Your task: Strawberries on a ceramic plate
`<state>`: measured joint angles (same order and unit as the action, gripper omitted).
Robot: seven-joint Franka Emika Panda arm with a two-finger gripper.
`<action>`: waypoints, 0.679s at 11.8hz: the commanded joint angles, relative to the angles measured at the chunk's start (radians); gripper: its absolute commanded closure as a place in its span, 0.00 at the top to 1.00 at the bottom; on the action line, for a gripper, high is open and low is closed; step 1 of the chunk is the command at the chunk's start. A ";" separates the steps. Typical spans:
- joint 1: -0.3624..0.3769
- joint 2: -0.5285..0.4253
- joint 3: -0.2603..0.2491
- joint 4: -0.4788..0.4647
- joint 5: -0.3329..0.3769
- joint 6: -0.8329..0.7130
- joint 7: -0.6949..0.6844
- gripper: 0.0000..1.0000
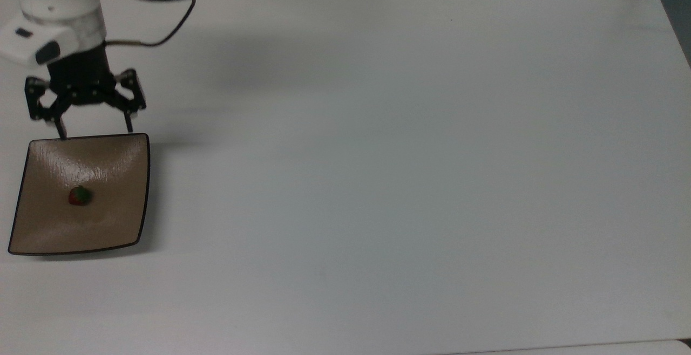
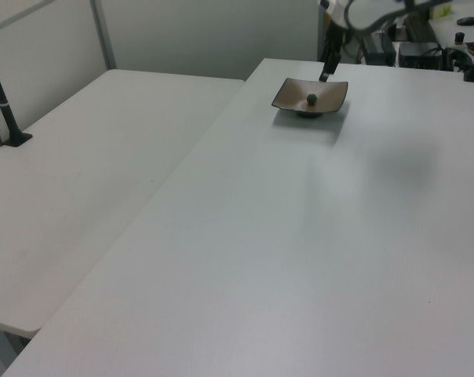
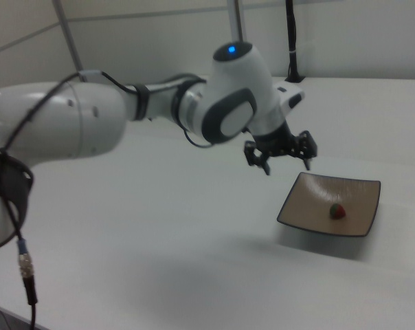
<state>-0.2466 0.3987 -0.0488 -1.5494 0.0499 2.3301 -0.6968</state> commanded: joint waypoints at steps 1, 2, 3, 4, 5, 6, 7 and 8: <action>0.055 -0.183 0.000 -0.052 0.053 -0.255 0.201 1.00; 0.078 -0.229 0.000 -0.051 0.053 -0.323 0.299 1.00; 0.099 -0.271 0.000 -0.051 0.053 -0.400 0.395 1.00; 0.139 -0.308 0.000 -0.052 0.053 -0.469 0.477 1.00; 0.168 -0.345 0.000 -0.052 0.053 -0.533 0.553 1.00; 0.197 -0.375 0.000 -0.052 0.053 -0.596 0.607 1.00; 0.229 -0.401 0.000 -0.054 0.053 -0.644 0.629 1.00; 0.260 -0.423 0.000 -0.064 0.054 -0.656 0.645 1.00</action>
<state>-0.0520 0.0527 -0.0374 -1.5549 0.0894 1.7205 -0.1107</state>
